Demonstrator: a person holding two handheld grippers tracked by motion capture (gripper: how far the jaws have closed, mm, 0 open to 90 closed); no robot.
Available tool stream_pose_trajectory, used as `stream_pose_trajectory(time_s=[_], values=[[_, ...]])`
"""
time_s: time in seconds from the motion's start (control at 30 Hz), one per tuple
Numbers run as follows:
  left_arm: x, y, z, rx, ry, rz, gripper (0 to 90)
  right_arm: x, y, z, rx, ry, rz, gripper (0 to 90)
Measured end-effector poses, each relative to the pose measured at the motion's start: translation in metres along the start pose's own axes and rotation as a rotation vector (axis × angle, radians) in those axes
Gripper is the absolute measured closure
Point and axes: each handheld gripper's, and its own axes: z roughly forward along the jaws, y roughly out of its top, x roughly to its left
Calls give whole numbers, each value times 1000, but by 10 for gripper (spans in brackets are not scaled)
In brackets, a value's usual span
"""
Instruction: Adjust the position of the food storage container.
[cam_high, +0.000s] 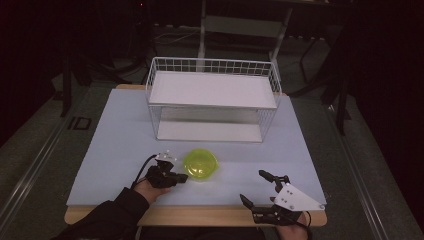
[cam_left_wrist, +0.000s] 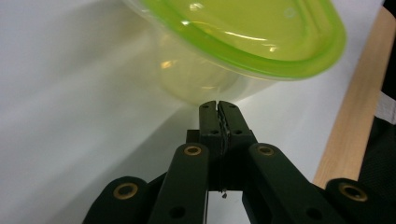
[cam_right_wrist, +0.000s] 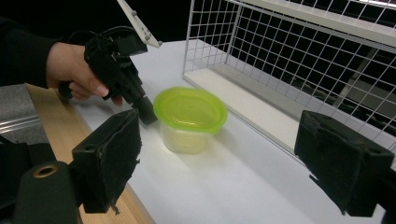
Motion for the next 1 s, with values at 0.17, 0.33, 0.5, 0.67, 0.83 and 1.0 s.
stream_pose_trajectory(time_s=[0.17,0.33,0.5,0.67,0.83,1.0], values=[[13,4,-7,-55,69,-30,897,0,0,0,0,2,-5,146],[24,12,-4,-61,88,-34,897,1,0,1,3,2,-5,146],[33,27,6,-69,88,-36,898,0,-1,1,6,3,1,146],[29,28,18,-45,49,-45,899,0,-1,1,7,8,-2,146],[19,21,20,-24,33,-37,898,0,-1,0,5,10,-4,146],[2,15,21,-6,-1,-19,898,0,0,-1,2,7,-8,146]])
